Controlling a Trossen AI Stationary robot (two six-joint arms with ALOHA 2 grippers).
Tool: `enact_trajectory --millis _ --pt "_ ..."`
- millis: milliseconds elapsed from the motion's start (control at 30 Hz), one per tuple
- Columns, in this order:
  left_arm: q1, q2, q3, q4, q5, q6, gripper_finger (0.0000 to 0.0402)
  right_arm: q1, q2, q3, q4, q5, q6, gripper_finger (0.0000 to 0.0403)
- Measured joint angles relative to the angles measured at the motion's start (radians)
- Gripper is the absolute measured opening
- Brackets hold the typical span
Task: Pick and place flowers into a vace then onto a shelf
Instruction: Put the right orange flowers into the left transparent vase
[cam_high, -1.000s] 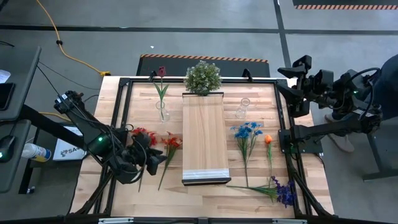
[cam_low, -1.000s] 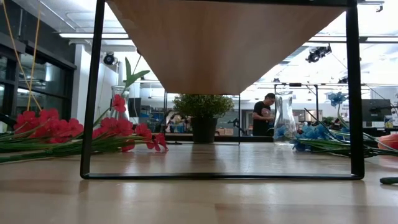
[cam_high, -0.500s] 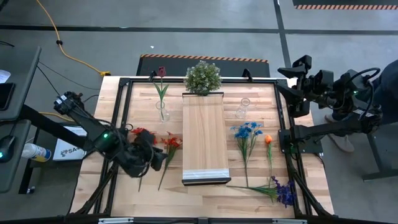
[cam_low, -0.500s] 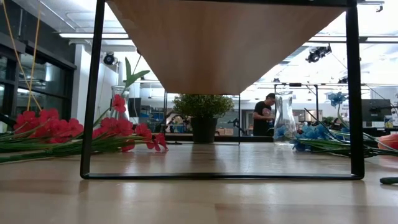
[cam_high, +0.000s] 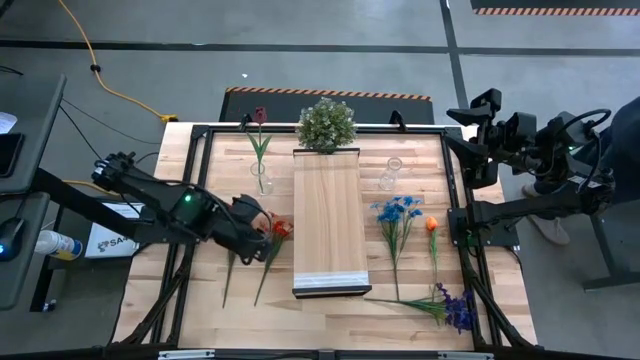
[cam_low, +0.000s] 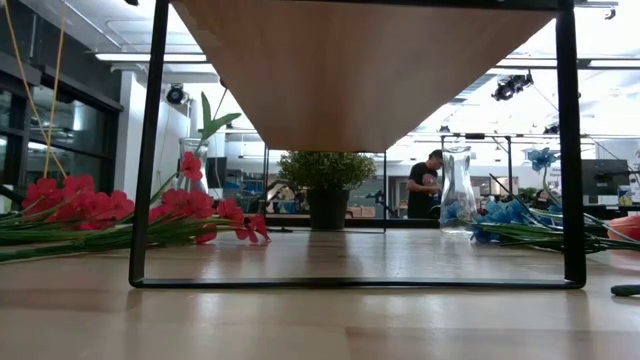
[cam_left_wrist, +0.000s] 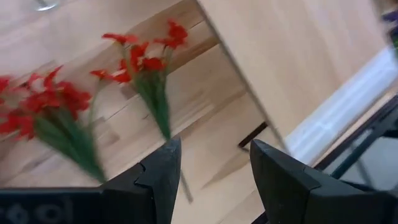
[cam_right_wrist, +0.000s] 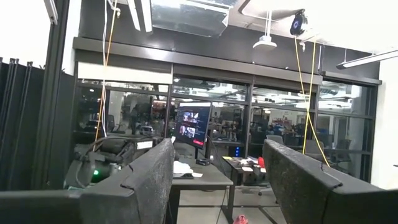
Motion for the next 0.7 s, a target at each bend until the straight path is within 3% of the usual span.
enact_trajectory --millis 367,700 --pt "-0.004 0.164 0.172 -0.145 0.112 -0.018 0.0225 0.000 0.000 0.000 0.000 -0.001 0.001 0.0236" --pt "-0.004 0.198 0.182 -0.149 0.129 -0.027 0.0225 0.000 0.000 0.000 -0.001 -0.007 0.007 0.0236"
